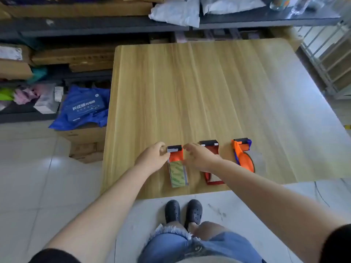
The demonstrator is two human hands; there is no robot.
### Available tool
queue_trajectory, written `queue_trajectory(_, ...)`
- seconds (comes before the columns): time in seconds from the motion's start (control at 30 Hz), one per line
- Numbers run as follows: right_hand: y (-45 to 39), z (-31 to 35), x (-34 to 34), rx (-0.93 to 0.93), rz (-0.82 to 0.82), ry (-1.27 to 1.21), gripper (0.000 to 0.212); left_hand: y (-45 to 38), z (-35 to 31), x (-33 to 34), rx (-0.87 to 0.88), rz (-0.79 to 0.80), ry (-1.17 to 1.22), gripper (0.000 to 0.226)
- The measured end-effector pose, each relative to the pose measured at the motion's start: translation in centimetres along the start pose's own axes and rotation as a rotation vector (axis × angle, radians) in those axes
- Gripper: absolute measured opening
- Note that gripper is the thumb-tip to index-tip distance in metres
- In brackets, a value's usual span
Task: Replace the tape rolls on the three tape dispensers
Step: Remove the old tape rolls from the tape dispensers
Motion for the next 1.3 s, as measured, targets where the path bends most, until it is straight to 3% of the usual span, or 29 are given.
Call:
queue_trajectory(0.2, 1.2, -1.0, 4.2, 0.054, 0.130, -0.041, 0.085, 2.3, 2.9, 5.0, -0.257, 0.164, 0.393, 0.055)
queue_trajectory(0.3, 1.5, -1.7, 5.4, 0.098, 0.142, -0.097, 0.068, 3.4, 3.3, 6.6, -0.326, 0.224, 0.589, 0.056)
queue_trajectory(0.43, 1.9, -2.3, 6.2, 0.103, 0.100, -0.219, 0.048, 4.2, 3.3, 7.7, -0.262, 0.239, 0.589, 0.020)
queue_trajectory(0.53, 1.8, -2.5, 6.0, 0.082, 0.064, -0.328, 0.034, 4.3, 3.1, 7.1, -0.256, 0.162, 0.667, 0.033)
queue_trajectory(0.7, 1.0, -2.3, 4.8, 0.091, 0.015, -0.526, 0.027, 4.0, 2.3, 5.7, -0.222, 0.132, 0.814, 0.015)
queue_trajectory(0.77, 0.7, -2.5, 4.5, 0.074, 0.019, -0.605, 0.024, 3.7, 2.2, 5.1, -0.210, 0.126, 0.858, 0.018)
queue_trajectory(1.03, 0.8, -2.6, 3.3, -0.022, 0.091, -0.813, 0.034, 2.1, 0.6, 2.9, -0.251, 0.152, 1.109, 0.012)
queue_trajectory(1.3, -0.5, -2.7, 2.3, -0.058, -0.020, -0.881, 0.027, 1.4, 0.0, 1.5, -0.228, 0.216, 1.210, 0.025)
Point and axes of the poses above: each hand's wrist, its own y-axis away from the middle knuckle, its own x-axis out of the palm, z = x × y, the point moved 2 cm from there along -y, towards the middle knuckle, and after that the axes turned 10 degrees about -x, right-handed, at the moved point
